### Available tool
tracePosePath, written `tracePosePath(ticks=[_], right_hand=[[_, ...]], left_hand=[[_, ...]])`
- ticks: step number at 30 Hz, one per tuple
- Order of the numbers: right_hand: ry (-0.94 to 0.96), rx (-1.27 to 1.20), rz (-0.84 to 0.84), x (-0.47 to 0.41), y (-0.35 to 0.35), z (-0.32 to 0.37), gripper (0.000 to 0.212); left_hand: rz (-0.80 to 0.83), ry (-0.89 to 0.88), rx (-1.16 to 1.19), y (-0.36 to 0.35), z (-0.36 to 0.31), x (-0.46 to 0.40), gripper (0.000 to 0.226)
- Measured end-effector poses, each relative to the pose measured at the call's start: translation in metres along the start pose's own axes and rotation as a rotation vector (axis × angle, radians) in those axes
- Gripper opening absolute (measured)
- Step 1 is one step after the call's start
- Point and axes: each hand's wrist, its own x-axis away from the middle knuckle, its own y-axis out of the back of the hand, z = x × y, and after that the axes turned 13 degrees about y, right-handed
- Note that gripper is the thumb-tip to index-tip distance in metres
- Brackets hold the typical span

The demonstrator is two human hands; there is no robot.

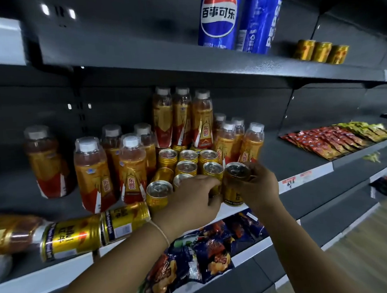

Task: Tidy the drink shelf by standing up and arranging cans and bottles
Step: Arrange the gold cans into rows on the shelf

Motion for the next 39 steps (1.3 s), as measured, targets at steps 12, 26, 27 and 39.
tracePosePath(ticks=[12, 26, 27, 39], right_hand=[[0.046, 0.090, 0.016, -0.037, -0.008, -0.051, 0.033], [0.066, 0.125, 0.165, -0.054, -0.024, -0.078, 0.043], [0.067, 0.121, 0.176, -0.054, -0.023, -0.079, 0.043], [-0.091, 0.031, -0.161, -0.080, 0.000, -0.109, 0.031]], left_hand=[[-0.010, -0.010, -0.369, -0.028, -0.003, -0.046, 0.046], [0.028, 0.120, -0.321, -0.030, -0.001, -0.074, 0.055], [0.040, 0.124, -0.311, -0.031, -0.003, -0.076, 0.056], [0.185, 0.094, -0.309, -0.044, -0.037, -0.110, 0.064]])
